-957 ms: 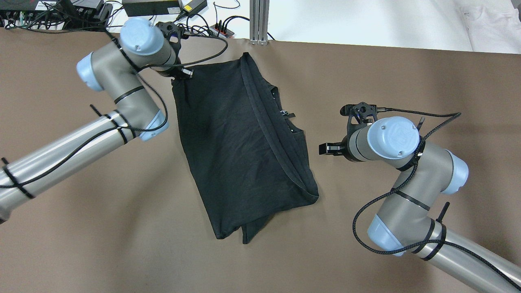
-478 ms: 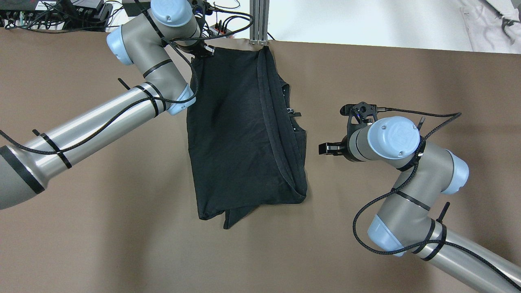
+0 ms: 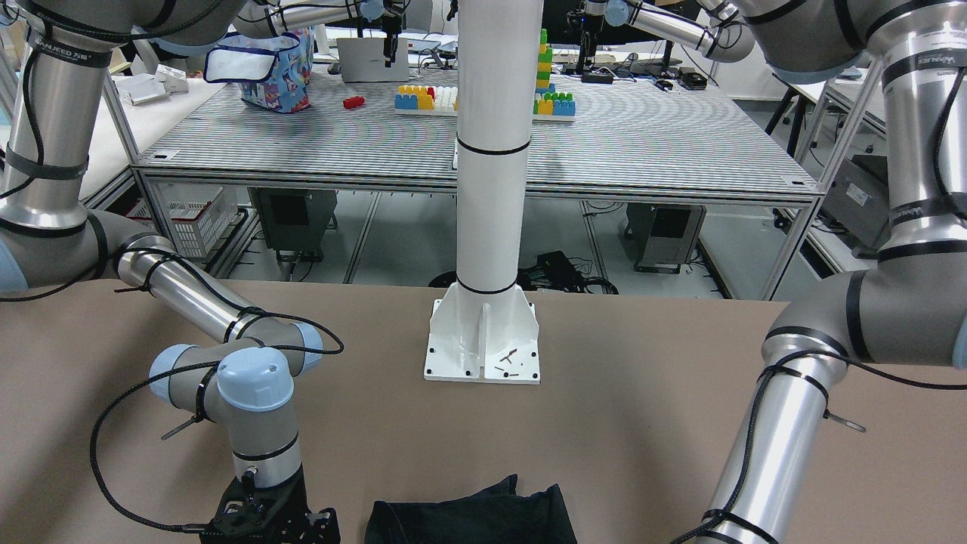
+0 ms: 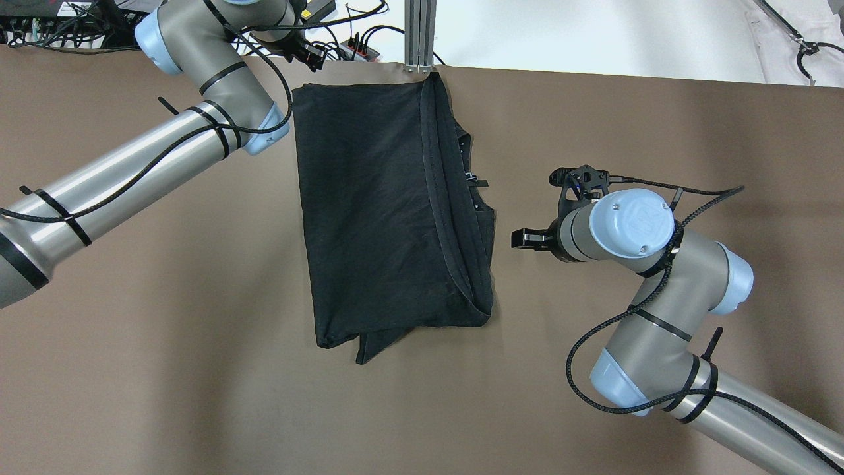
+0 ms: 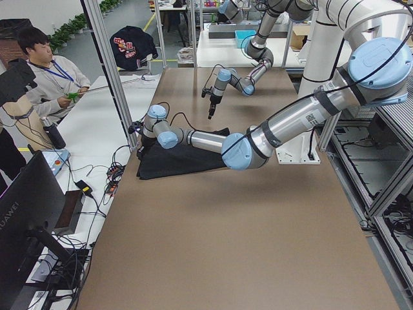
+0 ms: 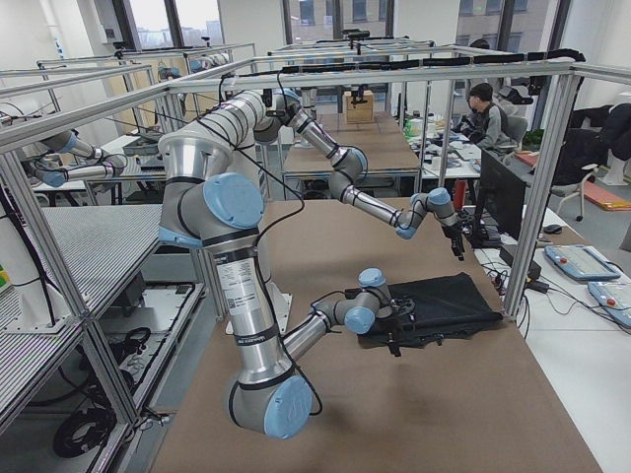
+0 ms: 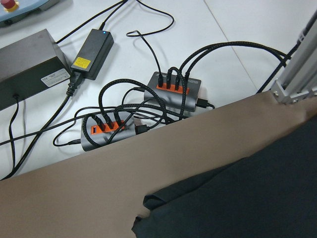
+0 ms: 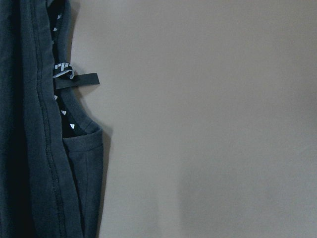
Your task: Fold clothes
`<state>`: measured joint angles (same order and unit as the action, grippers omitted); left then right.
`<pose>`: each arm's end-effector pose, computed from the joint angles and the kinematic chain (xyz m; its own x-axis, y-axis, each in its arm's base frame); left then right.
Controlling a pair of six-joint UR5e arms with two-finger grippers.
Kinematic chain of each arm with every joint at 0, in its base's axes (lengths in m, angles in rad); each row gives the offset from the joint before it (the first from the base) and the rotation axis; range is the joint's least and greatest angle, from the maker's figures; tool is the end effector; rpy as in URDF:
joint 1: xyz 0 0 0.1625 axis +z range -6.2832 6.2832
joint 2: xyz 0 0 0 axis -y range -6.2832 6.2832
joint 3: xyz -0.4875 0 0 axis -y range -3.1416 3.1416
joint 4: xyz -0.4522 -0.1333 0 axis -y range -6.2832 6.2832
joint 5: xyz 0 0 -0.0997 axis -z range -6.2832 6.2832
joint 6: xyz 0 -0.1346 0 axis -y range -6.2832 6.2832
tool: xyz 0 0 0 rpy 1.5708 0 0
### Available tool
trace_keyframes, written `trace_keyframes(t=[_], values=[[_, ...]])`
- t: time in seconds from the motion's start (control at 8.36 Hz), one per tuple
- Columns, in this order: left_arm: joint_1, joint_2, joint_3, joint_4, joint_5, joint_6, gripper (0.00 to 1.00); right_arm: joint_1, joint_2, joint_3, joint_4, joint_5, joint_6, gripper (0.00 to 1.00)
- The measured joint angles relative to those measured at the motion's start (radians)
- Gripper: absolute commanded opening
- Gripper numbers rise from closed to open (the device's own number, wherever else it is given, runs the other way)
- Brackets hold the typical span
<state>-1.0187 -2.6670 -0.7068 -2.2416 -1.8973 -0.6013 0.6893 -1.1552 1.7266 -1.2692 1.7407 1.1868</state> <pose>0.4664 -0.9289 0.2819 0.7398 0.2882 -0.6080 0.1137 0.8371 0.5351 -0.5030 -0.5578 0.3728 0.6571 0.0631 0.7512 -0.3027 0.9347 0.1863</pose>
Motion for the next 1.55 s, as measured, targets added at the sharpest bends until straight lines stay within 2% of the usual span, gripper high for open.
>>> trace_keyframes(t=[0.24, 0.48, 0.72, 0.84, 0.96, 1.2, 1.32, 1.44, 1.55], values=[[-0.005, 0.103, -0.117, -0.002, -0.024, -0.006, 1.00, -0.047, 0.011, -0.020, 0.056, -0.022, 0.205, 0.87], [-0.001, 0.153, -0.171, -0.002, -0.027, -0.008, 1.00, -0.096, 0.065, -0.109, 0.136, -0.118, 0.381, 0.76], [0.002, 0.164, -0.181, -0.003, -0.025, -0.010, 1.00, -0.127, 0.100, -0.161, 0.167, -0.183, 0.432, 0.75], [0.003, 0.165, -0.181, -0.003, -0.025, -0.011, 1.00, -0.141, 0.105, -0.167, 0.172, -0.211, 0.438, 0.63], [0.003, 0.166, -0.181, -0.003, -0.024, -0.011, 1.00, -0.151, 0.107, -0.170, 0.174, -0.227, 0.441, 0.58], [0.003, 0.167, -0.181, -0.003, -0.023, -0.011, 1.00, -0.158, 0.108, -0.171, 0.174, -0.239, 0.454, 0.58], [0.003, 0.168, -0.181, -0.003, -0.023, -0.011, 1.00, -0.160, 0.108, -0.171, 0.173, -0.241, 0.458, 0.52], [0.003, 0.168, -0.181, -0.003, -0.023, -0.011, 1.00, -0.164, 0.108, -0.171, 0.173, -0.242, 0.460, 0.40], [0.003, 0.168, -0.181, -0.003, -0.023, -0.011, 1.00, -0.168, 0.108, -0.171, 0.174, -0.242, 0.463, 0.23]])
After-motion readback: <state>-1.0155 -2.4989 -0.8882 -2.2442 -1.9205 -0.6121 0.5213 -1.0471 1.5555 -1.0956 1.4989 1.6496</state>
